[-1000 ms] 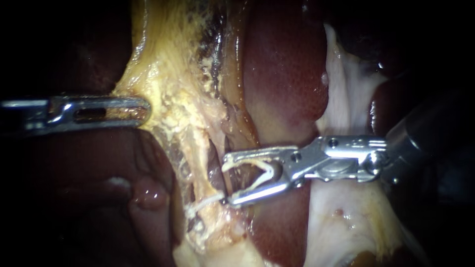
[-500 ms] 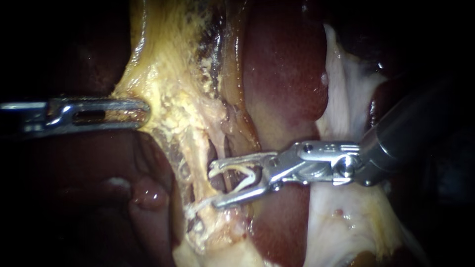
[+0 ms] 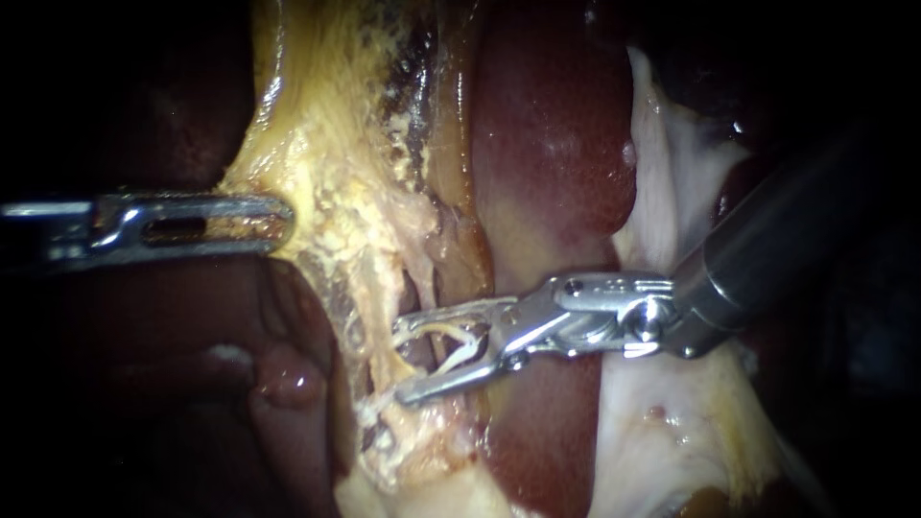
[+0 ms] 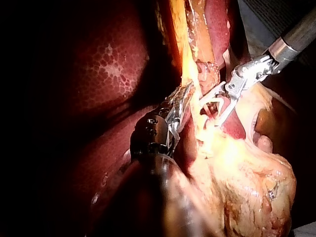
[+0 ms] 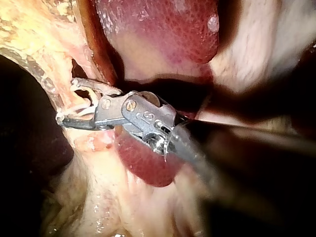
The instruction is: Clipping second clip left tube
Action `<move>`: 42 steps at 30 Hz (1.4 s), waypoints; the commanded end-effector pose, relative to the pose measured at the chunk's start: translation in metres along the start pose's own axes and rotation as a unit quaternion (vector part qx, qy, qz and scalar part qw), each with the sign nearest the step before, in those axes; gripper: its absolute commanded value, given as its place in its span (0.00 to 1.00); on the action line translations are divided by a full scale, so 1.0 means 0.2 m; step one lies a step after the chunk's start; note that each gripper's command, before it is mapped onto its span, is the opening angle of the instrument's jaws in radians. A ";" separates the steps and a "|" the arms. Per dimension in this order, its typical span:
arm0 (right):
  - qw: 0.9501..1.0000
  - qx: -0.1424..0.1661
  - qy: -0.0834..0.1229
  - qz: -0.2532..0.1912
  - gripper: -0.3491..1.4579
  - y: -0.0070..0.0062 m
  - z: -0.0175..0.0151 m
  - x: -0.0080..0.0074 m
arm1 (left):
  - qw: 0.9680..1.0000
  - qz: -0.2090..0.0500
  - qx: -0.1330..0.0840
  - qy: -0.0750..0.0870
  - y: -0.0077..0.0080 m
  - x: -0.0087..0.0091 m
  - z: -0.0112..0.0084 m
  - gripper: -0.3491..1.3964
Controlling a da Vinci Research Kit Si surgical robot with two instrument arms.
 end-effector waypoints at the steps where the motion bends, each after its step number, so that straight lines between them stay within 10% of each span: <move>1: 1.000 0.001 0.000 0.001 0.45 0.000 0.001 0.000 | 1.000 0.000 0.000 0.000 0.000 0.000 0.000 0.00; 42: 0.993 0.118 0.022 0.022 0.35 -0.007 0.022 0.000 | 1.000 0.000 0.001 0.001 0.000 0.001 0.002 0.00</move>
